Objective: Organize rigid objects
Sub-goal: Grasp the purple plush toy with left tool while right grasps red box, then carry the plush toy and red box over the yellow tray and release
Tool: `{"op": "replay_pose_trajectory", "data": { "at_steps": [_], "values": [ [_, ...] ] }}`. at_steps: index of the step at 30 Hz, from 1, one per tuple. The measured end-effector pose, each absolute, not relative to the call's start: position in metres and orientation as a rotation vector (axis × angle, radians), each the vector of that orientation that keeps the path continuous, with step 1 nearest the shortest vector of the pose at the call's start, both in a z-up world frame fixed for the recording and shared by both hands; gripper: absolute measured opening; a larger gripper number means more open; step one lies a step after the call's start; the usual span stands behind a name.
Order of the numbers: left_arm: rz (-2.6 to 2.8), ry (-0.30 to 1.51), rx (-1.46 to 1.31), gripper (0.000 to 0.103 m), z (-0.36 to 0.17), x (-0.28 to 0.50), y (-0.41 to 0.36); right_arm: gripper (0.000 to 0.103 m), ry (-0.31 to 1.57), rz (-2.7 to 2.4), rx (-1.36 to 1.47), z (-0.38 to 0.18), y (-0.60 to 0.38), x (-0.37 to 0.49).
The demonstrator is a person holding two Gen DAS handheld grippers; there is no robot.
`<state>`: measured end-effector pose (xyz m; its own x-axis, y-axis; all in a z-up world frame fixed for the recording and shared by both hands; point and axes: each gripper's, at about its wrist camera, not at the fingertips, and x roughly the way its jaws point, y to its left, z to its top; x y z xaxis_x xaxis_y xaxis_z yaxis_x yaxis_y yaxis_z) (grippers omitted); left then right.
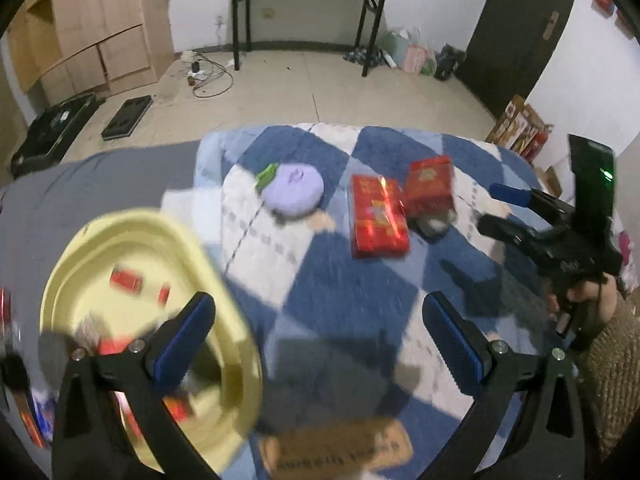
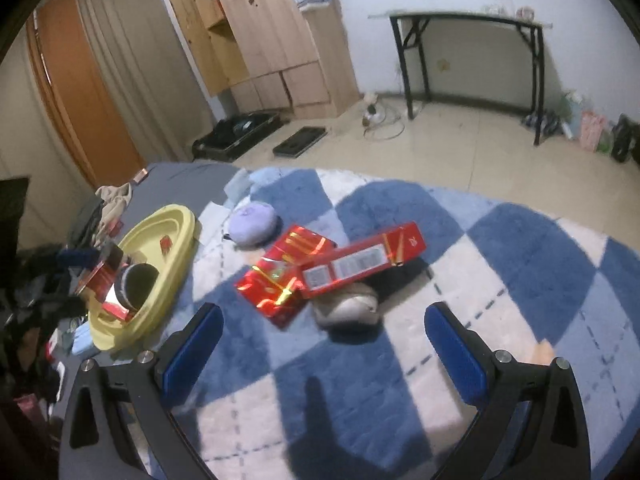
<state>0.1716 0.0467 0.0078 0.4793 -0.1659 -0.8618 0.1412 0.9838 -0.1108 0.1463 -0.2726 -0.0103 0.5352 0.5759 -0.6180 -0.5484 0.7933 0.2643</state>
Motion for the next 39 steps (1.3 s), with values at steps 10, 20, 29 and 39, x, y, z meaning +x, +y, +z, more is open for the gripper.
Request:
{"op": "replay_pose_trajectory", "data": {
  "at_steps": [10, 20, 29, 39],
  "values": [
    [-0.134, 1.106, 0.007, 0.103, -0.032, 0.259, 0.048, 0.103, 0.771, 0.795, 0.031, -0.028, -0.281, 0.2],
    [-0.131, 1.121, 0.084, 0.102, -0.064, 0.301, 0.037, 0.103, 0.788, 0.85, -0.057, -0.025, -0.277, 0.236],
    [-0.126, 1.118, 0.041, 0.056, -0.069, 0.295, 0.034, 0.091, 0.774, 0.844, -0.061, -0.019, -0.271, 0.241],
    [-0.087, 0.896, -0.109, 0.056, 0.042, 0.189, 0.099, 0.091, 0.667, 0.823, 0.005, 0.018, -0.286, 0.183]
  ]
}}
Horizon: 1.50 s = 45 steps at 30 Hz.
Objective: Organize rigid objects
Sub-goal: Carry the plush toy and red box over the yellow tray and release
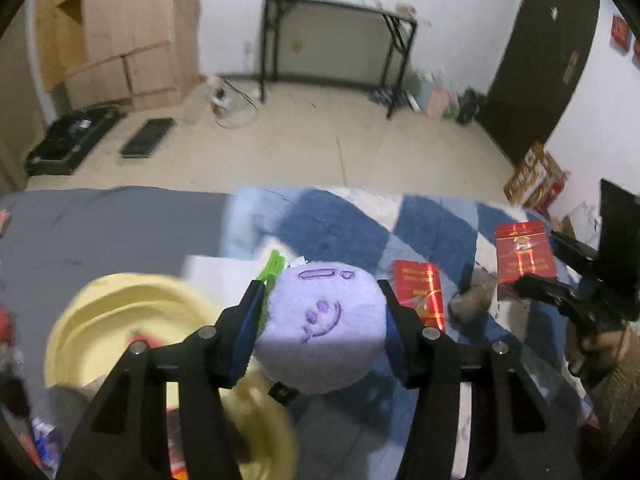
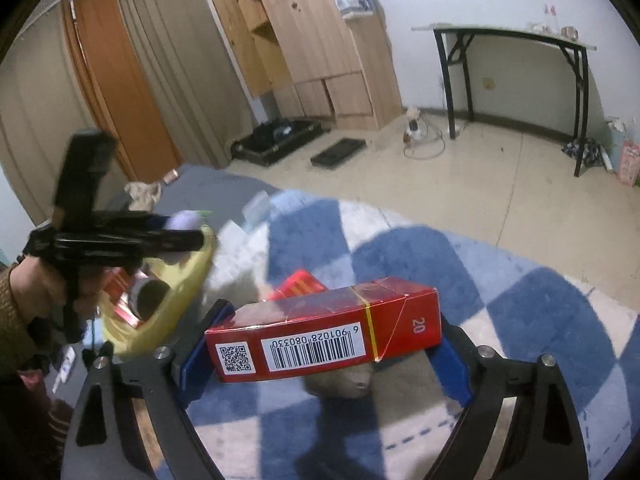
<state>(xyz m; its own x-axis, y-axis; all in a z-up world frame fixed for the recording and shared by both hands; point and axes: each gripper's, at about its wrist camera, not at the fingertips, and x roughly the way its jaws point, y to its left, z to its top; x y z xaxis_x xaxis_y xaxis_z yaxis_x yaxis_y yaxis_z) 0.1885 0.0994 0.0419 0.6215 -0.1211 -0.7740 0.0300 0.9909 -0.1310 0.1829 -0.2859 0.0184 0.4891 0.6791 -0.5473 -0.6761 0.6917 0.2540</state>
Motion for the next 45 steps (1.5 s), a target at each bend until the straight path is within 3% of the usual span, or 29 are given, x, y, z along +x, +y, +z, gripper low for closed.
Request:
{"op": "replay_pose_trajectory", "data": {
  "at_steps": [5, 11, 22, 33, 36, 38, 41, 45],
  "values": [
    [0.052, 0.882, -0.063, 0.056, 0.076, 0.118, 0.166, 0.091, 0.618, 0.882, -0.001, 0.056, -0.246, 0.146],
    [0.191, 0.903, -0.126, 0.057, 0.053, 0.075, 0.23, 0.091, 0.59, 0.964, -0.043, 0.078, -0.15, 0.094],
    [0.068, 1.027, -0.083, 0.057, 0.007, 0.06, 0.243, 0.091, 0.73, 0.863, -0.213, 0.044, 0.011, 0.106],
    [-0.02, 0.98, -0.193, 0.06, -0.024, 0.068, 0.261, 0.091, 0.836, 0.858, -0.214, -0.007, 0.101, 0.161],
    [0.003, 0.979, -0.219, 0.067, -0.024, 0.073, 0.264, 0.091, 0.873, 0.844, -0.203, -0.021, 0.106, 0.17],
    [0.019, 0.985, -0.242, 0.085, -0.025, 0.075, 0.266, 0.092, 0.883, 0.844, -0.197, -0.026, 0.107, 0.173],
    [0.016, 0.958, -0.272, 0.097, -0.018, 0.072, 0.265, 0.098, 0.893, 0.844, -0.191, -0.029, 0.107, 0.175],
    [-0.008, 0.882, -0.302, 0.103, 0.001, 0.067, 0.265, 0.103, 0.869, 0.875, -0.113, -0.017, 0.093, 0.174]
  ]
}}
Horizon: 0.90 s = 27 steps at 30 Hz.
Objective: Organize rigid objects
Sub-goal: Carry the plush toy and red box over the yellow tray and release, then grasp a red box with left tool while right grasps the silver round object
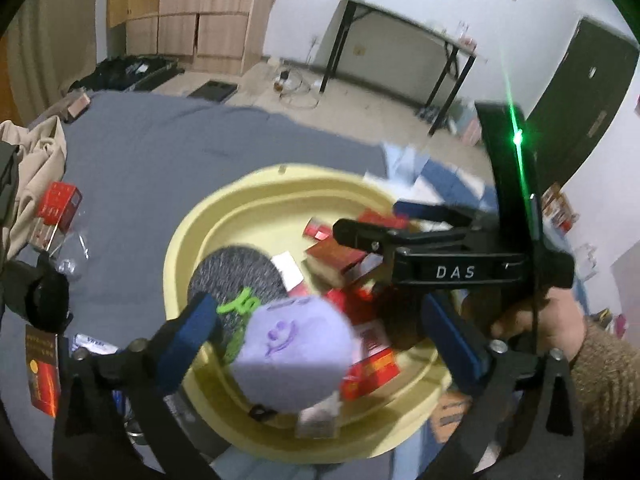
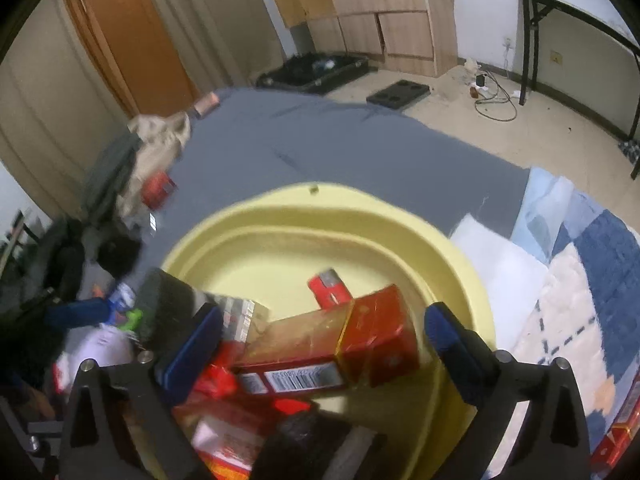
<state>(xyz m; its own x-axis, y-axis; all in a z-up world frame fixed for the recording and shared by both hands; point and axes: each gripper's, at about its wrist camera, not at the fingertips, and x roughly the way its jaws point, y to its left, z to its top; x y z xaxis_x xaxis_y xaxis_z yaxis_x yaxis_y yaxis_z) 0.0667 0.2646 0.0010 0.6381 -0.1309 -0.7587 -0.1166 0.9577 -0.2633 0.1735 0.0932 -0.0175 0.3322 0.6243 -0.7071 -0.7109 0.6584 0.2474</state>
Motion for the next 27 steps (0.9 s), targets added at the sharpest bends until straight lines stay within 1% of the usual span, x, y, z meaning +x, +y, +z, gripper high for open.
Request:
{"op": "replay_pose_trajectory", "data": {
  "at_steps": [3, 6, 9, 13, 16, 19, 22, 24, 27],
  "values": [
    [0.004, 0.829, -0.324, 0.103, 0.017, 0.063, 0.265, 0.103, 0.848, 0.899, -0.059, -0.005, 0.08, 0.171],
    [0.026, 0.777, -0.349, 0.103, 0.033, 0.06, 0.263, 0.103, 0.774, 0.896, -0.005, 0.017, 0.054, 0.165],
    [0.013, 0.762, -0.361, 0.103, 0.044, 0.062, 0.251, 0.103, 0.671, 0.855, 0.046, 0.042, 0.001, 0.155],
    [-0.009, 0.78, -0.271, 0.103, 0.053, 0.072, 0.211, 0.103, 0.614, 0.734, 0.025, 0.048, -0.078, 0.143],
    [-0.038, 0.809, -0.192, 0.103, 0.049, 0.079, 0.177, 0.103, 0.603, 0.616, -0.038, 0.035, -0.14, 0.129],
    [-0.06, 0.836, -0.091, 0.103, 0.042, 0.081, 0.148, 0.103, 0.642, 0.535, -0.104, 0.013, -0.184, 0.116],
    [-0.068, 0.875, -0.089, 0.103, 0.031, 0.089, 0.127, 0.103, 0.629, 0.479, -0.165, -0.011, -0.213, 0.103],
    [-0.08, 0.908, -0.11, 0.103, 0.022, 0.098, 0.112, 0.103, 0.625, 0.467, -0.142, -0.028, -0.227, 0.099],
    [-0.092, 0.962, -0.101, 0.103, 0.006, 0.124, 0.08, 0.102, 0.674, 0.487, -0.075, -0.047, -0.237, 0.111]
  ]
}}
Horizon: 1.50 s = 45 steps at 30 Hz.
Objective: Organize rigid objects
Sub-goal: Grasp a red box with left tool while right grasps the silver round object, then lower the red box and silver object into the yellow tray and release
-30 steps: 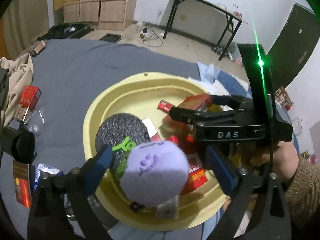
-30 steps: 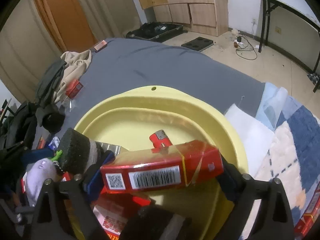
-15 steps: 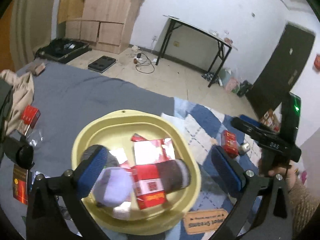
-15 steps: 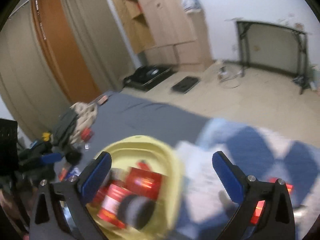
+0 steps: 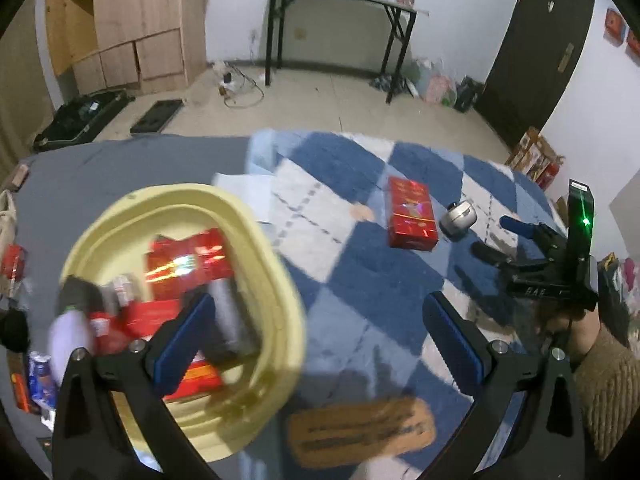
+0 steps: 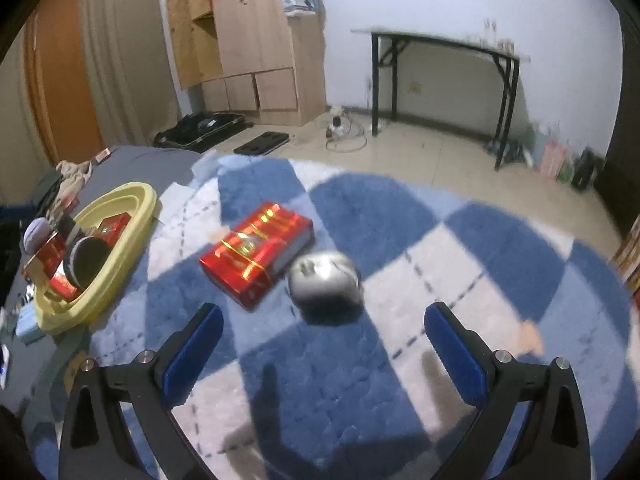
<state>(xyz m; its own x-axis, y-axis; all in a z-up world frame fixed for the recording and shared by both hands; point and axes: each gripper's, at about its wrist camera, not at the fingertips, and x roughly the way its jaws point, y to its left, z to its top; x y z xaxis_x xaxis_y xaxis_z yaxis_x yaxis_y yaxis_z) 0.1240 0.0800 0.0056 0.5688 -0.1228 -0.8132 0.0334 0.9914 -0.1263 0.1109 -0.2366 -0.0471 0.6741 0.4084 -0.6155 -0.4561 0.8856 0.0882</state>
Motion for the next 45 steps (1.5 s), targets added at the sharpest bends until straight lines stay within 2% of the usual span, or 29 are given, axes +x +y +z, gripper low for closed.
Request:
{"op": "replay_pose_trajectory", "data": {
  "at_steps": [8, 10, 18, 20, 21, 24, 25, 27, 32, 36, 40, 45],
  "values": [
    [-0.167, 1.028, -0.061, 0.103, -0.037, 0.211, 0.015, 0.092, 0.689, 0.487, -0.124, -0.068, -0.226, 0.155],
    [-0.201, 1.039, -0.029, 0.103, -0.048, 0.229, 0.006, 0.085, 0.679, 0.48, -0.11, -0.07, -0.227, 0.161],
    [-0.288, 1.118, 0.048, 0.102, -0.072, 0.263, -0.017, 0.085, 0.683, 0.483, -0.155, -0.087, -0.212, 0.178],
    [-0.285, 1.132, 0.058, 0.102, -0.079, 0.268, -0.022, 0.082, 0.68, 0.482, -0.154, -0.089, -0.211, 0.181],
    [-0.281, 1.13, 0.038, 0.102, -0.08, 0.269, -0.022, 0.077, 0.677, 0.48, -0.15, -0.089, -0.212, 0.182],
    [-0.271, 1.13, -0.056, 0.084, -0.08, 0.271, -0.019, 0.062, 0.671, 0.471, -0.135, -0.089, -0.216, 0.186],
    [-0.239, 1.126, -0.045, 0.071, -0.082, 0.271, -0.02, 0.055, 0.668, 0.474, -0.129, -0.088, -0.217, 0.186],
    [-0.216, 1.115, -0.011, 0.06, -0.081, 0.267, -0.025, 0.047, 0.661, 0.479, -0.12, -0.088, -0.219, 0.186],
    [-0.223, 1.08, -0.059, 0.058, -0.064, 0.249, -0.019, 0.047, 0.657, 0.486, -0.101, -0.086, -0.223, 0.186],
    [-0.219, 0.982, -0.123, 0.058, -0.022, 0.209, 0.014, 0.047, 0.634, 0.495, -0.076, -0.075, -0.228, 0.175],
    [-0.162, 0.919, -0.109, 0.058, 0.025, 0.17, 0.071, 0.047, 0.587, 0.545, -0.04, -0.046, -0.222, 0.156],
    [-0.018, 0.973, -0.057, 0.058, 0.039, 0.159, 0.16, 0.047, 0.542, 0.705, -0.076, -0.007, -0.172, 0.121]
  ]
}}
